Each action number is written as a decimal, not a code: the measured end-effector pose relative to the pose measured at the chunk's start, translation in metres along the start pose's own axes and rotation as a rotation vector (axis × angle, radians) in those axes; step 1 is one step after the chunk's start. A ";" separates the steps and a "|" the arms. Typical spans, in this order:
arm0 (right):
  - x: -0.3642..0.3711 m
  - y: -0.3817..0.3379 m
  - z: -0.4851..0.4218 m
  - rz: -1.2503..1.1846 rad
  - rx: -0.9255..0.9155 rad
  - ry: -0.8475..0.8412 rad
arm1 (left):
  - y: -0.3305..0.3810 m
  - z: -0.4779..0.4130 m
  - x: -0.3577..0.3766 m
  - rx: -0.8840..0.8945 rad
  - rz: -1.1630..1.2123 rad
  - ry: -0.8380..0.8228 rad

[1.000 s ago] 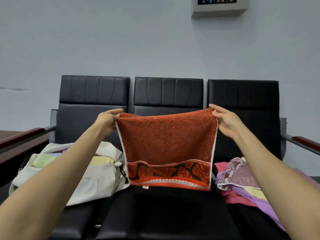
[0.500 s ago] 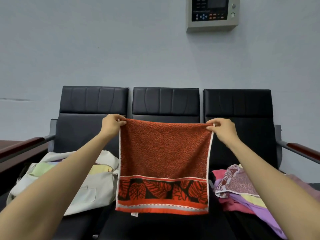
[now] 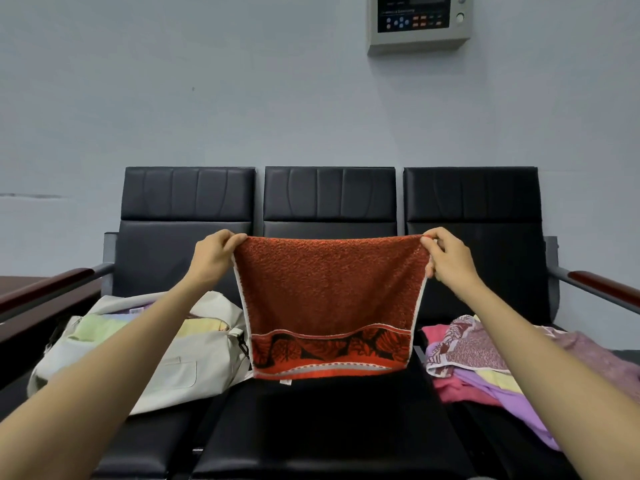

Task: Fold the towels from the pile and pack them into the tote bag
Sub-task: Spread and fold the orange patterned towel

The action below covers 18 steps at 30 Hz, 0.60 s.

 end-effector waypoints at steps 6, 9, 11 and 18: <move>-0.001 -0.002 -0.017 -0.222 0.034 0.044 | 0.000 -0.015 0.000 -0.176 0.424 -0.089; 0.018 0.025 -0.032 -0.209 0.162 -0.039 | -0.016 -0.023 0.024 -0.272 0.497 -0.167; 0.039 0.052 -0.039 -0.226 0.247 -0.084 | -0.038 -0.027 0.048 -0.313 0.505 -0.180; 0.111 0.177 -0.017 -0.150 0.441 -0.204 | -0.128 0.003 0.146 -0.472 0.457 -0.193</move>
Point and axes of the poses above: each hand's wrist, its own z-axis away from the middle knuckle, its own x-axis out of the palm, y = z × x, the point moved 4 cm from there along -z, towards the middle knuckle, and after that the axes turned 7 degrees about -y, right-handed, at the moved point
